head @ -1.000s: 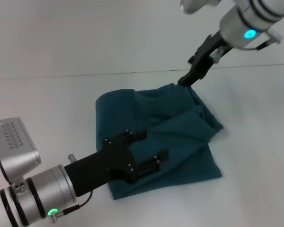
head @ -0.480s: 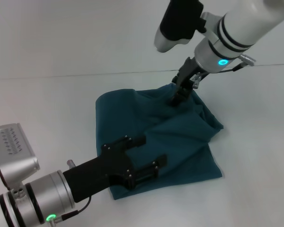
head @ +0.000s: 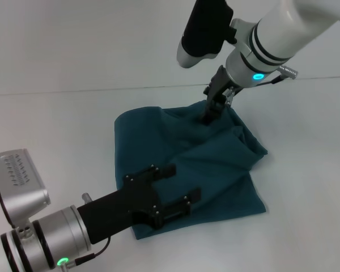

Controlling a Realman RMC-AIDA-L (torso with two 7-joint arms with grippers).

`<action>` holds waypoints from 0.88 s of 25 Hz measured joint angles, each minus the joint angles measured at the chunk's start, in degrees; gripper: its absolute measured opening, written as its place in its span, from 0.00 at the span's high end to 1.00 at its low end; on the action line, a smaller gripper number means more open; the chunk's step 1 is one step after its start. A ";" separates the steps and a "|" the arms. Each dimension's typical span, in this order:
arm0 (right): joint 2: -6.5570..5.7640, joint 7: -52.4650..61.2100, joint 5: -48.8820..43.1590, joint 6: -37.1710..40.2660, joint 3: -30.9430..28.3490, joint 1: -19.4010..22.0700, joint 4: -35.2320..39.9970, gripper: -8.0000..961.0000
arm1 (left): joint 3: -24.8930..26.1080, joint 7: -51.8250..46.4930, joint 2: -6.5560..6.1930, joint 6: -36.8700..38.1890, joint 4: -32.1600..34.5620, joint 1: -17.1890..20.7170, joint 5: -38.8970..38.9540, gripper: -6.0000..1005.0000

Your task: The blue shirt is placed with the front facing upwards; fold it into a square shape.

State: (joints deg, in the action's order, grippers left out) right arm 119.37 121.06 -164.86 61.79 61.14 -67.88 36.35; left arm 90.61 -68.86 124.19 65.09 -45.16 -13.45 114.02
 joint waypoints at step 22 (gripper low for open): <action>0.10 6.38 -0.92 -5.29 3.18 0.34 -3.33 0.86 | 0.00 0.04 0.00 0.05 1.70 -0.26 -0.03 0.28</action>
State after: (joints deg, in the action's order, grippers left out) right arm 119.46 127.43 -165.77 56.49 64.31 -67.54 33.02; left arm 90.61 -68.82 124.19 65.14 -43.46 -13.71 113.99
